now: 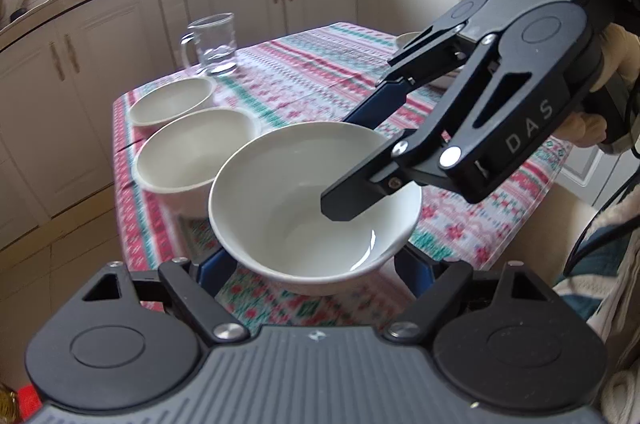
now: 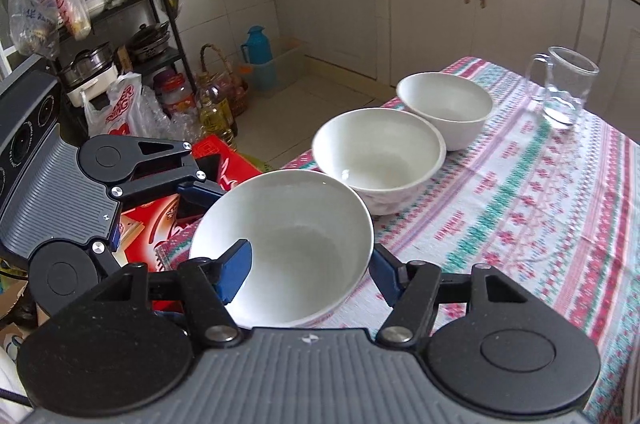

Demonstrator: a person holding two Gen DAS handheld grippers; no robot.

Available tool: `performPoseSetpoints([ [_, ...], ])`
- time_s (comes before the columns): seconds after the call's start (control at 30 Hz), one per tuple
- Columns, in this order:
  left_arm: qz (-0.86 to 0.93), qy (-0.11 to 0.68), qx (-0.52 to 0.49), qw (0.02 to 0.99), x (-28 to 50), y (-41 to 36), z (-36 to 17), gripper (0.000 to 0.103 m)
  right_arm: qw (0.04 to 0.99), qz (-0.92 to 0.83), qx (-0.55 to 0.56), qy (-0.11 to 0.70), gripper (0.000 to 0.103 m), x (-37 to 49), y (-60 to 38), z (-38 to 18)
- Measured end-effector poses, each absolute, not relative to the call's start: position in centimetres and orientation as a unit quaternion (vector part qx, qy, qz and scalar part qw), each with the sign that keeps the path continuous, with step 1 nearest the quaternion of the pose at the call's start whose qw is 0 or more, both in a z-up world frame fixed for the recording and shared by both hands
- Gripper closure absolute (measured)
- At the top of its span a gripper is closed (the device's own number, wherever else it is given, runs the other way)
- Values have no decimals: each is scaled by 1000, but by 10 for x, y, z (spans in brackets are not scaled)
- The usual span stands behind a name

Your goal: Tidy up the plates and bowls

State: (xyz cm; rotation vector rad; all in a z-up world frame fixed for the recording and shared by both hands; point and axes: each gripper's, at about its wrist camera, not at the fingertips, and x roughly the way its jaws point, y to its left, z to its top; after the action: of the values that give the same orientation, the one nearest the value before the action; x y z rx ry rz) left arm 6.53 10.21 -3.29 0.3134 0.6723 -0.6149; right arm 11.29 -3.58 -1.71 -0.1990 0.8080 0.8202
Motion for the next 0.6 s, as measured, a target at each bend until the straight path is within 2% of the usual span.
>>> performPoseSetpoints([
  [0.6,-364,320,166,859,91,26,-38,18,868,308,-64,383,33,109,-118,-18],
])
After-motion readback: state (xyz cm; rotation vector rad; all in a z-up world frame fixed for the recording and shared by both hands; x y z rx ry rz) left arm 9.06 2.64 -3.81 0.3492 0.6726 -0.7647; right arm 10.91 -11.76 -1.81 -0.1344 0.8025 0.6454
